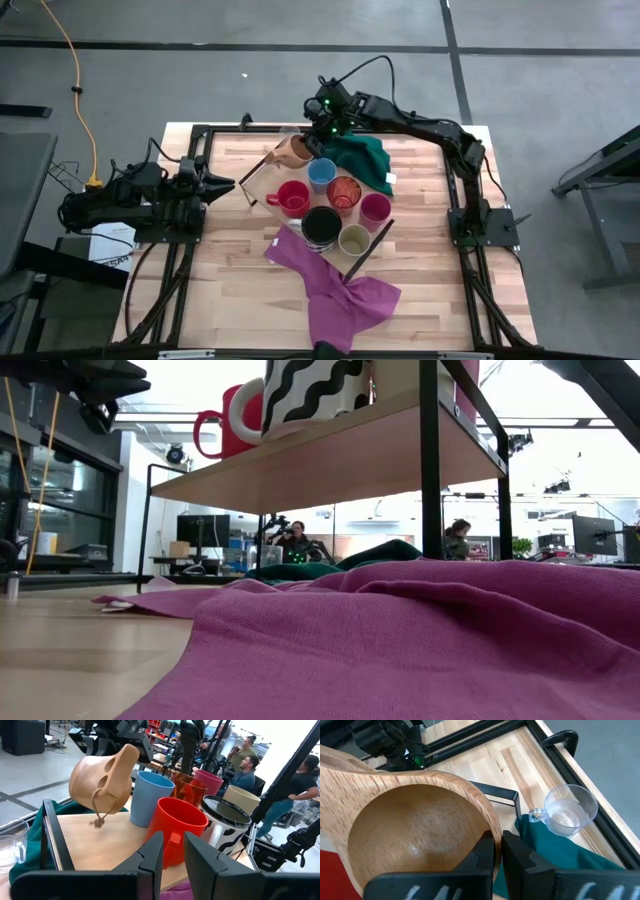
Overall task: Stack small to large cups/mugs on shelf
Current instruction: Put the brown mug on the shelf
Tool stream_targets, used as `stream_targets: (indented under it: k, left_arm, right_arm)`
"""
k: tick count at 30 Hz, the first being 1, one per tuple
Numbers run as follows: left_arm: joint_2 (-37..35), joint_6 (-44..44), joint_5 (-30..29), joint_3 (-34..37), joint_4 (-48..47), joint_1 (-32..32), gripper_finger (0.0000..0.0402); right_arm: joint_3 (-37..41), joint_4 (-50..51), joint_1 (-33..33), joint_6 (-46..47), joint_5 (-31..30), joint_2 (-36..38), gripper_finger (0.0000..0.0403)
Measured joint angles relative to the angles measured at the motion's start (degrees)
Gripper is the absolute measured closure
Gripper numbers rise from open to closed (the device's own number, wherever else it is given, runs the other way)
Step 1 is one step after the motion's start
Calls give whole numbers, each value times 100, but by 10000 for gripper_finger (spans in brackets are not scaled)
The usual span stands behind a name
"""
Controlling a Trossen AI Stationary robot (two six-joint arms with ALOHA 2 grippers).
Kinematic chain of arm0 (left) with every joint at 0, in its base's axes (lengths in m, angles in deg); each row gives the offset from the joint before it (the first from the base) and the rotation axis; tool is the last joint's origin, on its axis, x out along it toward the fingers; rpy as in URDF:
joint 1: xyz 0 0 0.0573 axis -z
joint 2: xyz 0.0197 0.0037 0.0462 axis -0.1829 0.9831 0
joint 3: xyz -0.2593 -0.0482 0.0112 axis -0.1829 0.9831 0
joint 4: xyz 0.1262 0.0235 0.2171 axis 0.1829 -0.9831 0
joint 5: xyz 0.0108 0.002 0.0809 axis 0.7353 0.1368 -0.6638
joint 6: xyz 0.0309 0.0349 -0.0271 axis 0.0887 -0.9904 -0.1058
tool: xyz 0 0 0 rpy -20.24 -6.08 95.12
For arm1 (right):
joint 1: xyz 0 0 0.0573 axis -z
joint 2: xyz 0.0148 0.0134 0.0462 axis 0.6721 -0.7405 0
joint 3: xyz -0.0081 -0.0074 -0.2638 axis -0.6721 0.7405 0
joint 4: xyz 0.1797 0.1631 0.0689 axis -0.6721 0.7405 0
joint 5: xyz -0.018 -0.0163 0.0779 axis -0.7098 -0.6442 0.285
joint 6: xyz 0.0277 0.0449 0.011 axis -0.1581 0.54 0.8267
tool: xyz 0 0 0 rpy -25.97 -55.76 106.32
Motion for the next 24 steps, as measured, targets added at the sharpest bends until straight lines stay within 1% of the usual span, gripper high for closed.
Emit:
stream_targets:
  k: [24]
  left_arm:
    - [-2,-13,0,0,-28,0,337]
  right_arm:
    - [4,139,-13,-109,99,-120,400]
